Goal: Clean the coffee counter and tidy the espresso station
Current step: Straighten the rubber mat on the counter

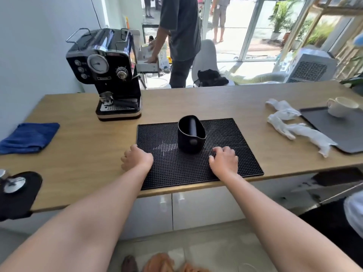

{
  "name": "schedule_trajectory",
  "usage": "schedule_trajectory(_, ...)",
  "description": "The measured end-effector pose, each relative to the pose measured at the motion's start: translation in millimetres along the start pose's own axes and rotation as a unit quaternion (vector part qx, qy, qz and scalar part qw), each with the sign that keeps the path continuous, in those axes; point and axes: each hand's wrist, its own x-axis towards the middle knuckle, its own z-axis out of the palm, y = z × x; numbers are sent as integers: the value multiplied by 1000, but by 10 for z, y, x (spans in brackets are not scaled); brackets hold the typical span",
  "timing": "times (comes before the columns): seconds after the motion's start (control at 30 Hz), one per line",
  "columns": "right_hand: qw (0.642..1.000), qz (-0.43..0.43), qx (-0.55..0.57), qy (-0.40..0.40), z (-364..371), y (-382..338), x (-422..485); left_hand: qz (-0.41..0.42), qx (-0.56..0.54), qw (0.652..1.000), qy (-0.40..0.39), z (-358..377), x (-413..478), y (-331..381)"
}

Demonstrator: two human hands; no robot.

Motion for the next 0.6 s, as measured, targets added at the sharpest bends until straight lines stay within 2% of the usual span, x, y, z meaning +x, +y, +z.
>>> schedule_trajectory(0.13,993,100,-47,-28,-110,332,141,-55,-71,996,17,35,-21,-8)
schedule_trajectory(0.3,980,189,-17,-55,-178,629,297,-87,-127,988,33,14,-18,29)
schedule_trajectory(0.43,981,191,2,-33,-163,707,345,-102,-244,964,-2,-3,43,-18)
schedule_trajectory(0.5,982,187,4,-19,-176,707,366,-99,-252,962,-16,3,110,-99)
schedule_trajectory(0.6,972,232,32,-9,-223,764,425,-74,-258,963,-29,-24,155,-190)
